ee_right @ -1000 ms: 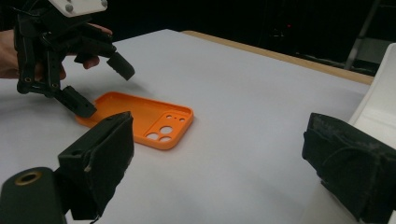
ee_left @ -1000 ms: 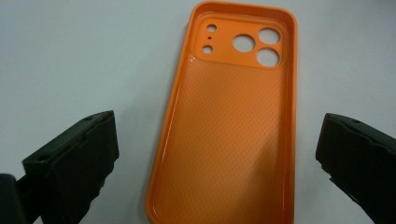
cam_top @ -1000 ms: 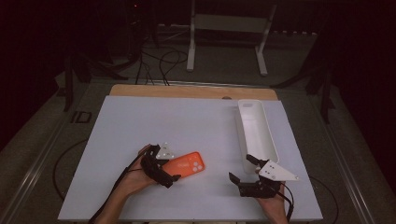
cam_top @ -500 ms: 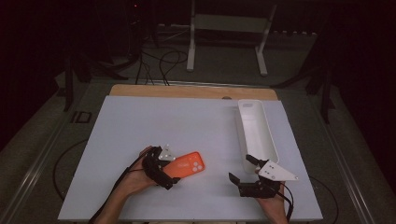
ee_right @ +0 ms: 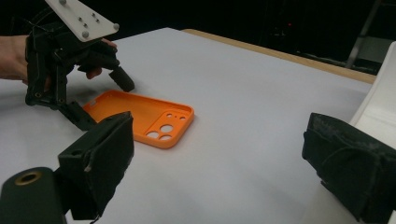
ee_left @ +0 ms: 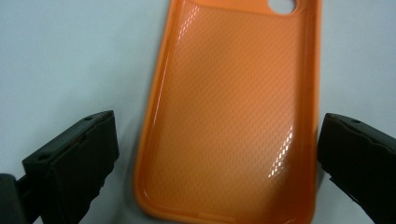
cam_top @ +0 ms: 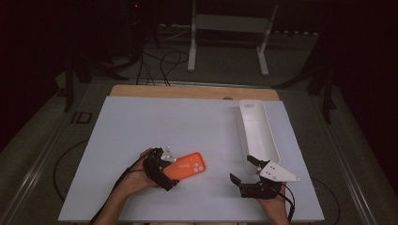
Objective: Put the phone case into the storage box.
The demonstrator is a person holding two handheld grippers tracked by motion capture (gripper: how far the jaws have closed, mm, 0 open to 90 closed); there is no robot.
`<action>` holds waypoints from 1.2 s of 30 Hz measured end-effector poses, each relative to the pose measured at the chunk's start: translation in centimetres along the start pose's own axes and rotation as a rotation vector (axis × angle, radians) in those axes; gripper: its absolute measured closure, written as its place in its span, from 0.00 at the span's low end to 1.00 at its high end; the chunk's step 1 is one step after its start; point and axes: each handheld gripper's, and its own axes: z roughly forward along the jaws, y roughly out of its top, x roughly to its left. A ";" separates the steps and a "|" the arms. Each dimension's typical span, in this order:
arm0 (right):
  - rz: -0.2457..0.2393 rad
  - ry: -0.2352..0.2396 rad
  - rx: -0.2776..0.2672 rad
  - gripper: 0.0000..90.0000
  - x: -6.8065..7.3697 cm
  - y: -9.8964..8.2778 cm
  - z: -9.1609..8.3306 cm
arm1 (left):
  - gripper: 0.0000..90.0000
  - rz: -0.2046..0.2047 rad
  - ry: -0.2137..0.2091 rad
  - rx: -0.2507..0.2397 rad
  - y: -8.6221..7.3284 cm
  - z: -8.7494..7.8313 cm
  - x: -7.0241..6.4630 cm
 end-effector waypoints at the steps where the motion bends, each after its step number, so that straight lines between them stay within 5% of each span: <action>1: 0.001 -0.001 -0.001 0.10 0.0 0.0 0.0 | 0.00 0.000 0.002 0.001 0.0 0.0 0.0; 21: -0.007 0.000 0.005 0.10 0.1 0.0 0.1 | 0.17 0.033 -0.011 0.047 0.3 -0.5 -0.3; 36: -0.010 0.006 0.010 0.10 0.3 0.0 0.3 | 0.18 0.001 0.011 -0.022 0.5 -1.3 -0.3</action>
